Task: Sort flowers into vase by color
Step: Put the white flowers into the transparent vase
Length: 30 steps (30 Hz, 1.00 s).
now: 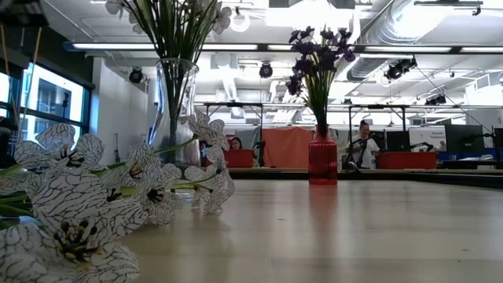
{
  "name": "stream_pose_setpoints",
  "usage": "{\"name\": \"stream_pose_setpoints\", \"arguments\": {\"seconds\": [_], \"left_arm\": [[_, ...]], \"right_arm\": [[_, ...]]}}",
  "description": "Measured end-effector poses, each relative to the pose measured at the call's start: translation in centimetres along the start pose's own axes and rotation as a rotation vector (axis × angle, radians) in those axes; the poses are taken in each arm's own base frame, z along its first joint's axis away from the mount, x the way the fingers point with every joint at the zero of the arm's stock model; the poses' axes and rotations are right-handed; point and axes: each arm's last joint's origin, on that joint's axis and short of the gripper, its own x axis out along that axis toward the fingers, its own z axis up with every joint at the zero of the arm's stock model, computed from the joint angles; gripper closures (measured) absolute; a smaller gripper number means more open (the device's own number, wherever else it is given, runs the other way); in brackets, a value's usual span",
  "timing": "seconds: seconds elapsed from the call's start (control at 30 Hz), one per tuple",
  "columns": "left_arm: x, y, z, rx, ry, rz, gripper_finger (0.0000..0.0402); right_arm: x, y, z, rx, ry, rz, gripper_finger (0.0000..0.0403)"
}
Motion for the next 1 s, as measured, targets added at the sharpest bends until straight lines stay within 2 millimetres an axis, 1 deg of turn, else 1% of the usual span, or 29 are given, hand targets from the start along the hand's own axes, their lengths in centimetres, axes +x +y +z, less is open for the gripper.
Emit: {"name": "stream_pose_setpoints", "arguments": {"seconds": [0.13, 0.27, 0.37, 0.43, 0.53, 0.63, 0.77, 0.87, 1.0], "left_arm": [[4.3, -2.4, -0.9, 0.063, 0.005, -0.008, 0.0305], [9.5, -5.0, -2.7, 0.177, -0.020, -0.014, 0.0305], [13.1, -6.7, -4.0, 0.259, -0.051, 0.021, 0.0305], [15.2, -7.5, -4.4, 0.325, -0.074, 0.051, 0.0305], [17.8, -7.6, -4.9, 0.444, -0.044, 0.143, 0.0304], [19.9, -6.9, -5.2, 0.509, 0.022, 0.238, 0.0304], [21.7, -6.5, -5.4, 0.530, 0.075, 0.291, 0.0304], [22.4, -6.2, -5.6, 0.572, 0.098, 0.320, 0.0304], [22.7, -6.2, -5.6, 0.574, 0.078, 0.346, 0.0304]], "right_arm": [[0.0, -0.1, -0.3, 0.008, 0.033, -0.011, 0.0091], [-0.2, -0.1, -1.1, 0.025, 0.109, -0.008, 0.0091], [-0.4, -0.1, -1.8, 0.025, 0.180, -0.017, 0.0091], [-0.6, 0.0, -2.2, 0.031, 0.213, -0.025, 0.0091], [-0.7, 0.3, -2.5, 0.041, 0.227, -0.026, 0.0091], [-0.8, 0.5, -2.5, 0.042, 0.227, -0.021, 0.0091], [-0.8, 0.6, -2.6, 0.044, 0.227, -0.019, 0.0091], [-0.8, 0.6, -2.6, 0.045, 0.227, -0.020, 0.0091], [-0.8, 0.6, -2.5, 0.061, 0.217, -0.038, 0.0091]]}}
